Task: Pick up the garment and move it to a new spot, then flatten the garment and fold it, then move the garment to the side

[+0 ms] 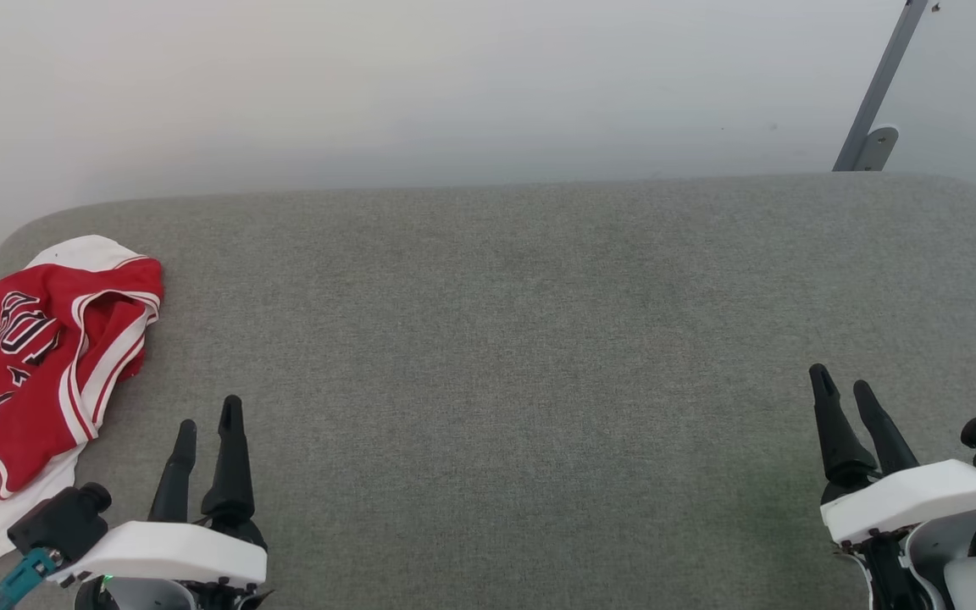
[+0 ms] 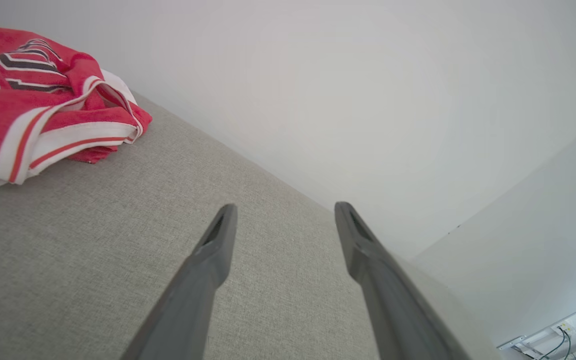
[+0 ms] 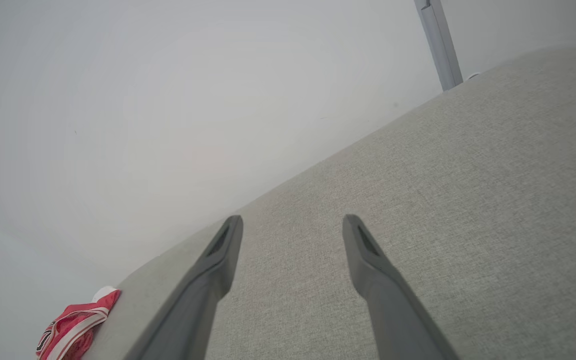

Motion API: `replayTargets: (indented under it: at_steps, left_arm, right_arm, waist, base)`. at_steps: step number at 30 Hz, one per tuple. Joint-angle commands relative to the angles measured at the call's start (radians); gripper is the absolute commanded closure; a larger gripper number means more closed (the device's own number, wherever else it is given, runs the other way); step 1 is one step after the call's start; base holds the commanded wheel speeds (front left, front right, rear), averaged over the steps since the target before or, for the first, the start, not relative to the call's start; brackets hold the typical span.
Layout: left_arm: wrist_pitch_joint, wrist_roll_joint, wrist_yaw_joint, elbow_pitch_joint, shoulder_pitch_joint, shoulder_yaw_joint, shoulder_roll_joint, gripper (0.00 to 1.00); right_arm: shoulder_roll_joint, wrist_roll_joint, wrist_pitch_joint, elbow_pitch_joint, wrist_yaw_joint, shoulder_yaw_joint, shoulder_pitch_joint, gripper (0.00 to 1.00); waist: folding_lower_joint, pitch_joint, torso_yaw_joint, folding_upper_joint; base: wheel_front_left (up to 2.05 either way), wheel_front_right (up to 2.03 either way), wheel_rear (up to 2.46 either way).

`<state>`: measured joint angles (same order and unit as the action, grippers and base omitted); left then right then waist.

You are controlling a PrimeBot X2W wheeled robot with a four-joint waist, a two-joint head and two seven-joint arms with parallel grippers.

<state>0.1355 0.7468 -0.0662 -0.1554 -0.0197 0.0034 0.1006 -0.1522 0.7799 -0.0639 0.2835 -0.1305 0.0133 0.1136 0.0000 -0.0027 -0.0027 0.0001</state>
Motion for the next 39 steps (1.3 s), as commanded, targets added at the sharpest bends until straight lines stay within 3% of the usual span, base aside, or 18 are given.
replayTargets:
  at_steps: [1,39]
  left_arm:
    - [0.011,-0.028,-0.006,0.012,-0.004,0.003,0.003,0.0]
    - [0.097,-0.356,-0.036,0.023,0.036,0.021,-0.016,0.0]
  right_arm:
    - [-0.008,-0.025,-0.013,-0.01,0.0,-0.002,0.022,0.0]
    - [-0.038,-0.318,-0.086,-0.016,0.0,-0.042,0.0,0.0]
  waist:
    - [0.0,0.0,0.0,-0.0001]
    - [0.0,-0.009,-0.004,-0.0001]
  base:
    - [0.0,0.0,0.0]
    - [0.0,0.0,0.0]
